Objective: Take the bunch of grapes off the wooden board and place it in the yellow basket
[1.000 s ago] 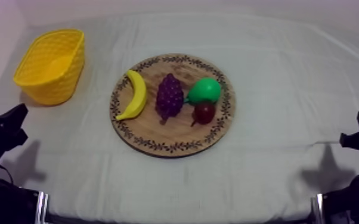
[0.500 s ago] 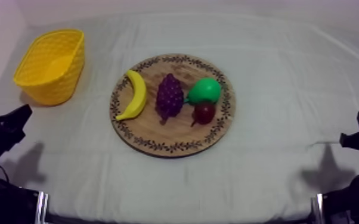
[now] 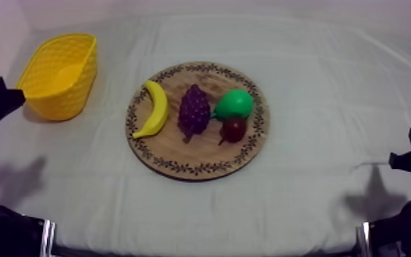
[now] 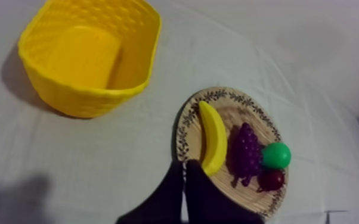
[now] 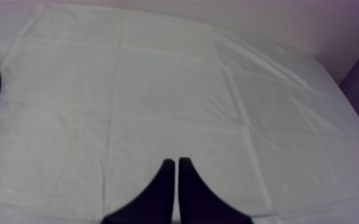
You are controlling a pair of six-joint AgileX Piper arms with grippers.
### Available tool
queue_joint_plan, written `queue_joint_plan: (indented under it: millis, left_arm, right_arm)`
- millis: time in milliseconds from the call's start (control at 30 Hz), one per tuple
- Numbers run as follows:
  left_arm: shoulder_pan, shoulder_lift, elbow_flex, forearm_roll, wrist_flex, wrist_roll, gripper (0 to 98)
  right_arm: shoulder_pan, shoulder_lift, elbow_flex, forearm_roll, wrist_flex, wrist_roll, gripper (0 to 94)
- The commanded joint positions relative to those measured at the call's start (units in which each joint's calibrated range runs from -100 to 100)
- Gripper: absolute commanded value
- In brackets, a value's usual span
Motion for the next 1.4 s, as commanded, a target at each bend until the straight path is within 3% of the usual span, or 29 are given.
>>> queue_joint_plan:
  millis: [0, 200, 367, 900, 1233, 1367]
  left_arm:
    - [-0.1, 9.05, -11.79, 0.19, 8.86, 0.53, 0.0]
    - [0.05, 22.52, -24.27, 0.01, 20.25, 1.27, 0.0]
    - [3.21, 32.46, -31.25, -1.04, 24.33, 2.13, 0.0]
    - [17.35, 59.29, -50.0, -1.5, 26.69, 6.29, 3.1]
    - [22.95, 72.12, -62.68, -1.07, 27.18, 7.18, 7.6]
    - [24.02, 76.16, -67.24, -0.87, 27.53, 7.0, 14.6]
  right_arm:
    - [0.0, -0.02, -0.05, -0.01, -0.03, 0.04, 0.3]
    - [0.0, -0.02, -0.05, -0.01, -0.03, 0.06, 0.3]
    - [0.0, -0.02, -0.05, -0.01, -0.03, 0.08, 0.3]
    - [0.0, -0.02, -0.05, -0.01, -0.03, 0.09, 0.3]
    - [0.0, -0.02, -0.05, -0.01, -0.03, 0.09, 0.3]
    - [0.0, -0.02, -0.05, -0.01, -0.03, 0.09, 0.3]
